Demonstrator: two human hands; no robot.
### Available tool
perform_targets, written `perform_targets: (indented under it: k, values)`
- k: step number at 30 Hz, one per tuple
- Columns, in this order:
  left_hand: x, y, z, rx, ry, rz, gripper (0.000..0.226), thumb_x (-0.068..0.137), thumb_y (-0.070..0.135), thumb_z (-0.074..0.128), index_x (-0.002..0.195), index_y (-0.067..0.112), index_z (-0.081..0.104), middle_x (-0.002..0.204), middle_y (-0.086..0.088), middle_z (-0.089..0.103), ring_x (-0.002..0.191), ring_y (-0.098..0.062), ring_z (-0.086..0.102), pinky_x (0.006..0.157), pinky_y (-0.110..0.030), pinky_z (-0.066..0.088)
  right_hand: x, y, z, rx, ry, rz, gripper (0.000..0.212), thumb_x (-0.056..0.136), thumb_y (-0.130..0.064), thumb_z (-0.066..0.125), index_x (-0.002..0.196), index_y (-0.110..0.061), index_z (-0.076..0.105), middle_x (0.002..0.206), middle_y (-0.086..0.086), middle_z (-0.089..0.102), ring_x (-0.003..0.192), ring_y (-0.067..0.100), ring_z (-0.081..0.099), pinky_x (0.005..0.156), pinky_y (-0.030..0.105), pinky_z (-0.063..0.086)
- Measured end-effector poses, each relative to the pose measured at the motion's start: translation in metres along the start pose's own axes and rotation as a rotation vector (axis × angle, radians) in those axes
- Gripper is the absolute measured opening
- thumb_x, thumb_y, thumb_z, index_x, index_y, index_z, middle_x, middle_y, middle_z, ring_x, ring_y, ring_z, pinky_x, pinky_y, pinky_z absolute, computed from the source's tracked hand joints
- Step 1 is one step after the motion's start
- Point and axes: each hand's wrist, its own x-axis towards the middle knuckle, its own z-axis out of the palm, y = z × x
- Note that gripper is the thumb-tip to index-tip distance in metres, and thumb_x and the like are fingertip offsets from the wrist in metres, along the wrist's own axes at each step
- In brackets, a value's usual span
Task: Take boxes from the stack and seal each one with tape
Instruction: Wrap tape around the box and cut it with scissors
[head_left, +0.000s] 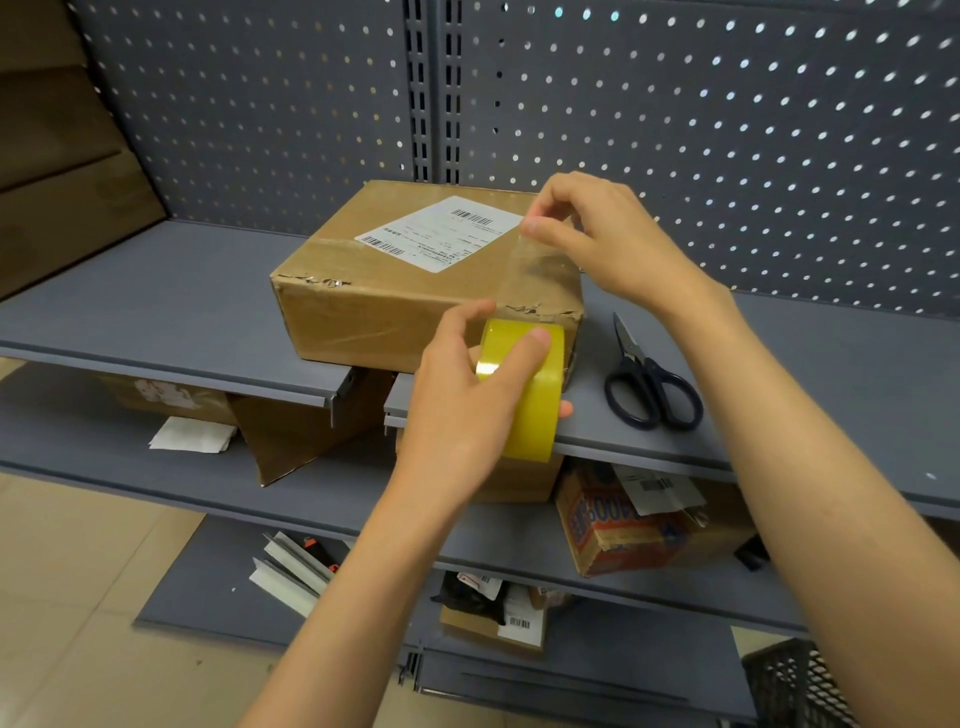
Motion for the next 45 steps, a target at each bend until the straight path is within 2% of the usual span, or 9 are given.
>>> perform_targets:
  k: [7,13,18,23,28,31,34,40,45]
  values:
    - [0.007,-0.002,-0.001,-0.004,0.002,-0.054,0.038,0.089,0.018,0.064,0.122,0.020,0.044,0.092,-0.009,0.071,0.062,-0.024,0.072,0.055,-0.032,0.059,0.001,0.010,0.018,-0.010,-0.089,0.047,0.009,0.091,-0.023,0.061,0.089,-0.015,0.065,0.096,-0.002,0.060,0.090,0.012,0.054,0.083,0.029,0.043]
    - [0.007,-0.003,-0.001,-0.015,-0.008,-0.073,0.038,0.089,0.016,0.064,0.120,0.020,0.043,0.091,-0.008,0.070,0.060,-0.022,0.071,0.054,-0.031,0.058,0.001,0.012,0.022,0.181,-0.049,0.140,0.044,0.080,-0.021,0.075,0.118,-0.020,0.052,0.092,0.000,0.056,0.083,0.009,0.053,0.076,0.015,0.043]
    - [0.007,-0.004,-0.002,-0.020,-0.011,-0.079,0.040,0.089,0.015,0.065,0.121,0.019,0.043,0.088,-0.008,0.071,0.059,-0.023,0.071,0.056,-0.035,0.059,-0.009,0.003,0.027,-0.016,0.130,0.048,0.003,0.082,-0.021,0.071,0.083,-0.018,0.070,0.090,-0.003,0.065,0.086,0.013,0.059,0.081,0.025,0.042]
    - [0.006,-0.002,-0.001,-0.037,0.007,-0.080,0.041,0.089,0.013,0.063,0.125,0.016,0.044,0.091,-0.013,0.070,0.055,-0.020,0.069,0.051,-0.030,0.058,-0.028,-0.008,0.030,-0.147,-0.007,-0.026,0.038,0.095,-0.036,0.047,0.085,-0.008,0.072,0.098,0.006,0.071,0.095,0.023,0.061,0.087,0.036,0.045]
    - [0.002,-0.005,-0.002,0.041,0.038,-0.019,0.041,0.090,0.014,0.062,0.128,0.016,0.047,0.061,0.009,0.059,0.041,0.001,0.059,0.039,-0.009,0.040,-0.042,-0.004,0.033,-0.124,-0.069,-0.019,0.035,0.103,-0.025,0.039,0.132,-0.015,0.057,0.140,-0.003,0.052,0.134,0.013,0.041,0.101,0.018,0.026]
    - [0.000,-0.010,-0.004,0.092,0.063,-0.009,0.044,0.090,0.018,0.063,0.130,0.018,0.045,0.080,0.002,0.060,0.042,-0.002,0.061,0.041,-0.011,0.042,-0.041,-0.005,0.037,-0.153,-0.071,0.015,0.037,0.104,-0.027,0.036,0.135,-0.018,0.054,0.142,-0.005,0.050,0.135,0.013,0.040,0.104,0.027,0.029]
    - [-0.004,-0.014,-0.005,0.060,0.084,-0.051,0.043,0.091,0.020,0.062,0.131,0.018,0.045,0.066,0.002,0.065,0.042,-0.009,0.062,0.042,-0.017,0.047,-0.042,-0.005,0.038,-0.149,-0.069,0.020,0.037,0.104,-0.026,0.036,0.135,-0.018,0.054,0.142,-0.005,0.050,0.135,0.013,0.039,0.104,0.025,0.027]
    - [-0.009,-0.011,-0.006,0.149,0.105,0.001,0.038,0.090,0.025,0.064,0.124,0.023,0.047,0.076,0.006,0.053,0.041,-0.006,0.061,0.041,-0.016,0.046,-0.042,-0.005,0.037,-0.126,-0.077,0.026,0.036,0.104,-0.024,0.037,0.135,-0.016,0.054,0.142,-0.004,0.049,0.135,0.013,0.039,0.080,-0.011,0.007]
    - [-0.011,-0.013,-0.005,0.178,0.133,0.012,0.029,0.087,0.025,0.067,0.113,0.021,0.056,0.085,0.001,0.054,0.047,-0.007,0.065,0.053,-0.034,0.059,-0.042,-0.006,0.038,-0.124,-0.072,0.023,0.036,0.103,-0.023,0.038,0.134,-0.015,0.055,0.141,-0.003,0.051,0.134,0.014,0.040,0.084,-0.001,0.016]
